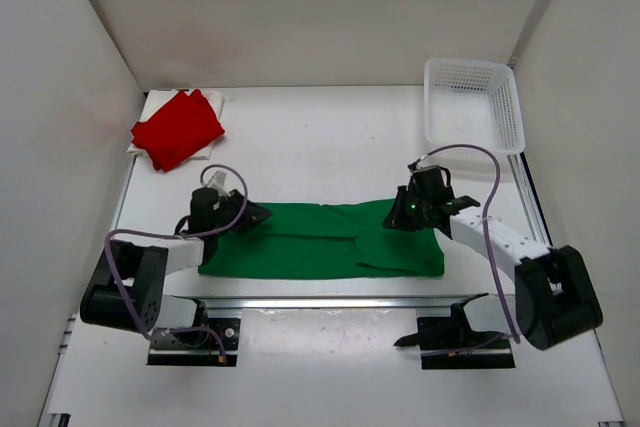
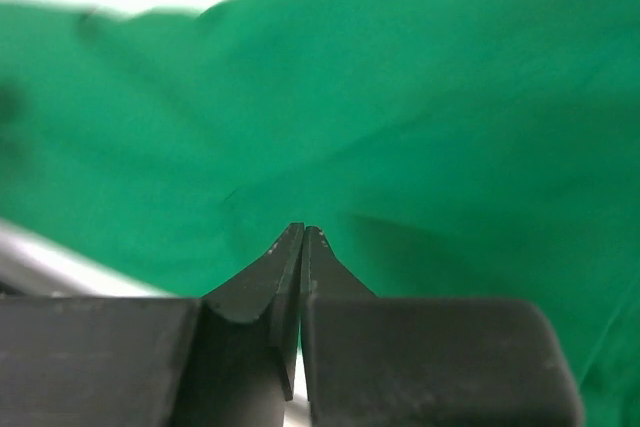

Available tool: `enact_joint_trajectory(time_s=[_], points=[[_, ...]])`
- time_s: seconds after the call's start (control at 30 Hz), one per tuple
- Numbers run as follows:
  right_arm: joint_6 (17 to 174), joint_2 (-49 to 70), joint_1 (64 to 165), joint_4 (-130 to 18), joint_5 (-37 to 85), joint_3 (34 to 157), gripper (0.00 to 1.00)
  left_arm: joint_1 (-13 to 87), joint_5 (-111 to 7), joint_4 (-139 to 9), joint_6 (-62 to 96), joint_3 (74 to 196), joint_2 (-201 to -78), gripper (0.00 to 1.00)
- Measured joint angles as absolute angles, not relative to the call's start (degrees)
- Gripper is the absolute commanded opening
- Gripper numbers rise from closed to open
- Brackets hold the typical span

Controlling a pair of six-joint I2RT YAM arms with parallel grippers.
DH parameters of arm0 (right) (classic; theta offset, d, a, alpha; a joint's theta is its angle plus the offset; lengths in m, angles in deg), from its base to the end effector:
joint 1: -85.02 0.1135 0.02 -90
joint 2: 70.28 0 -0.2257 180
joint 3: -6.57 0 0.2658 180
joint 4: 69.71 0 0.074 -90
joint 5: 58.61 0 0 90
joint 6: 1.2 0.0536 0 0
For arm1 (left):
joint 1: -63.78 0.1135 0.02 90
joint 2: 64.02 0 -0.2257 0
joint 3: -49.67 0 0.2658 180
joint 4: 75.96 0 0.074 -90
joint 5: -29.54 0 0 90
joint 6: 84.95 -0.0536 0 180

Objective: Fold and stack the t-shirts
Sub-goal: Rotate the tshirt 90 degrees

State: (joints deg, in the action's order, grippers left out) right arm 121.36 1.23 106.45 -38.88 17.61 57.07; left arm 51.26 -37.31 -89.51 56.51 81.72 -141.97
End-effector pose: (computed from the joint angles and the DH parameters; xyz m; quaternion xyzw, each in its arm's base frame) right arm 0.2508 0.1122 0.1331 0.0520 0.9376 0.2483 0.2377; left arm 0.2512 -0.0774 0.0774 -0.1949 0.8414 -0.3993 0.3075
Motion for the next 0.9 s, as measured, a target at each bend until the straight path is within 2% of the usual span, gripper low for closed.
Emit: enact_joint_trajectory(time_s=[0.23, 0.5, 0.63, 0.83, 0.87, 0.9], points=[[121.7, 16.2, 102.7, -46.6, 18.4, 58.7, 0.00, 67.3, -34.9, -85.2, 57.7, 72.7, -136.6, 0.34], [121.5, 32.7, 102.6, -49.1, 16.1, 75.6, 0.00, 81.7, -31.7, -83.4, 59.8, 69.2, -132.5, 0.32], [119.6, 47.8, 102.5, -42.8, 14.2, 97.3, 0.01, 79.1, -30.1, -78.1, 58.3, 73.7, -131.7, 0.31], [116.2, 81.7, 102.3, -28.5, 11.4, 154.4, 0.00, 72.1, -29.4, -74.1, 53.3, 80.1, -130.9, 0.33], [116.3, 85.7, 102.2, -28.6, 10.7, 161.3, 0.00, 70.6, -29.8, -72.7, 52.3, 80.5, -131.0, 0.35], [116.4, 86.3, 101.9, -29.9, 9.9, 161.5, 0.03, 68.8, -30.1, -71.3, 51.1, 81.0, -131.1, 0.36]])
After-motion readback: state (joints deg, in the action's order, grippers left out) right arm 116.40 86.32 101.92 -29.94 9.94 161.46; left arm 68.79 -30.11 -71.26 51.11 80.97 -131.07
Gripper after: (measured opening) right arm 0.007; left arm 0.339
